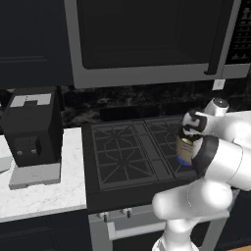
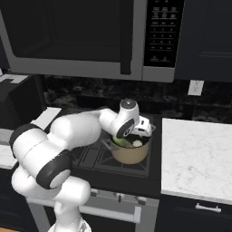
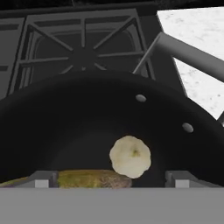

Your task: Put the cucumber and garlic in the pot. Retrieve the spatula and lightly stir the vegetables in the pot.

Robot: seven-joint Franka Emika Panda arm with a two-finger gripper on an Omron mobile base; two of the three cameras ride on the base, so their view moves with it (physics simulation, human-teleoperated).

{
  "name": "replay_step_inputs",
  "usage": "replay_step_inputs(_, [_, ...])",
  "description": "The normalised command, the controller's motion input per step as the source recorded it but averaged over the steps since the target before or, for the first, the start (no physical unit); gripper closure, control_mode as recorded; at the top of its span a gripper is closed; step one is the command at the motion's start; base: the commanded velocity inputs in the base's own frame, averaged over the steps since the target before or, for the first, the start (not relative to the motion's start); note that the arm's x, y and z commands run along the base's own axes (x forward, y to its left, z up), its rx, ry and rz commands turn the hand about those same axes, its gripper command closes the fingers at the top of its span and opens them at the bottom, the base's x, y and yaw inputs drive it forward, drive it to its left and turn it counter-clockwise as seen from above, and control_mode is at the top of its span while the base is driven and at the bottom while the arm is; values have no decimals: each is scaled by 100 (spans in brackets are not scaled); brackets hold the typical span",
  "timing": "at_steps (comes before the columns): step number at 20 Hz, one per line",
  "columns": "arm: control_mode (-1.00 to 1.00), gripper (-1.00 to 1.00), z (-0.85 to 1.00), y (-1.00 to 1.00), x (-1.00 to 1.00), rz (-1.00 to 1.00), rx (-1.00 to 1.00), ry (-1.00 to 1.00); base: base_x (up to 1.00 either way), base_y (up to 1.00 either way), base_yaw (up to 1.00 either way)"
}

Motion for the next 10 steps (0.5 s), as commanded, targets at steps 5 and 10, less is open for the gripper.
replay_step_inputs(5, [-100,-100,62,35,-34,-8,0,-1,0,0,0])
replay_step_inputs(10, [-100,-100,78,55,-99,-5,0,-4,0,0,0])
